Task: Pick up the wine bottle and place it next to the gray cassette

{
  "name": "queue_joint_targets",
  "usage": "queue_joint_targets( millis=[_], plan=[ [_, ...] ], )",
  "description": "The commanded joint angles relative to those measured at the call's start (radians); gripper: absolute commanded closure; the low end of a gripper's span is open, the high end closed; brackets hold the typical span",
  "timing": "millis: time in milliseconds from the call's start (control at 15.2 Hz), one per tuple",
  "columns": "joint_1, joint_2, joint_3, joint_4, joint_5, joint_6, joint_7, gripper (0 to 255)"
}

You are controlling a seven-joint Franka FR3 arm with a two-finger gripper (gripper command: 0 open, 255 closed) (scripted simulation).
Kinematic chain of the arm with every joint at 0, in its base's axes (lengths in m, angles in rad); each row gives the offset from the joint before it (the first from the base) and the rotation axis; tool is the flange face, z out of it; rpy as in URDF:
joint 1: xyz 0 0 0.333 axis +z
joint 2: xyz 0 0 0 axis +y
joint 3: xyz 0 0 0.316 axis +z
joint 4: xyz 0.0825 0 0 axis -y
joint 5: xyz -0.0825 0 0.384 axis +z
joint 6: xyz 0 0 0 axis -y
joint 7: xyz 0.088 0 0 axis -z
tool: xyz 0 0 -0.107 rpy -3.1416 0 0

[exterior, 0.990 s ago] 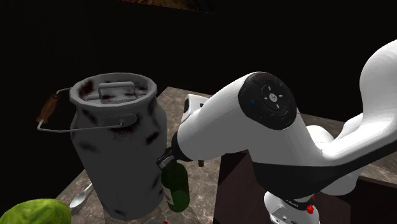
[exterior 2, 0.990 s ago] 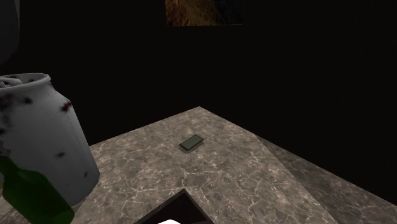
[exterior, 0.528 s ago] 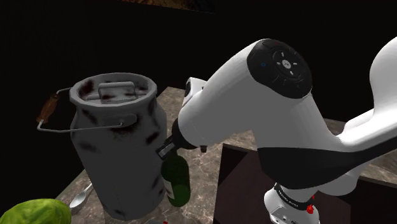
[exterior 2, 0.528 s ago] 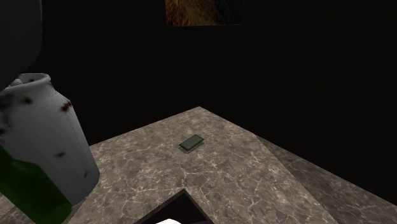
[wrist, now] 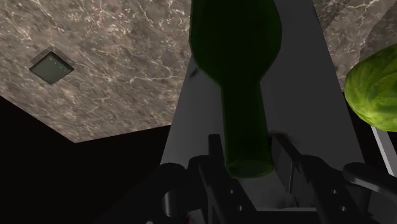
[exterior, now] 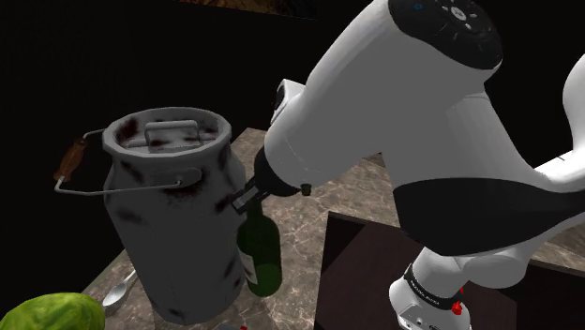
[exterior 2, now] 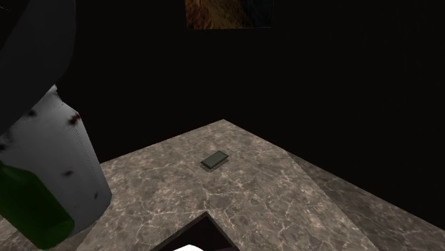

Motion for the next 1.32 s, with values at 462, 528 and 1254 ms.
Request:
queue_joint_targets(
  millis=[462, 528, 1254],
  plan=[
    [-0.001, 0.001, -0.018, 0.113, 0.015, -0.101, -0.056, 255],
    [-0.001, 0.002, -0.019, 0.126, 0.016, -0.112, -0.062, 255],
    [-0.012, 0.027, -0.026, 0.287, 0.022, -0.239, -0.119, 255]
  ],
)
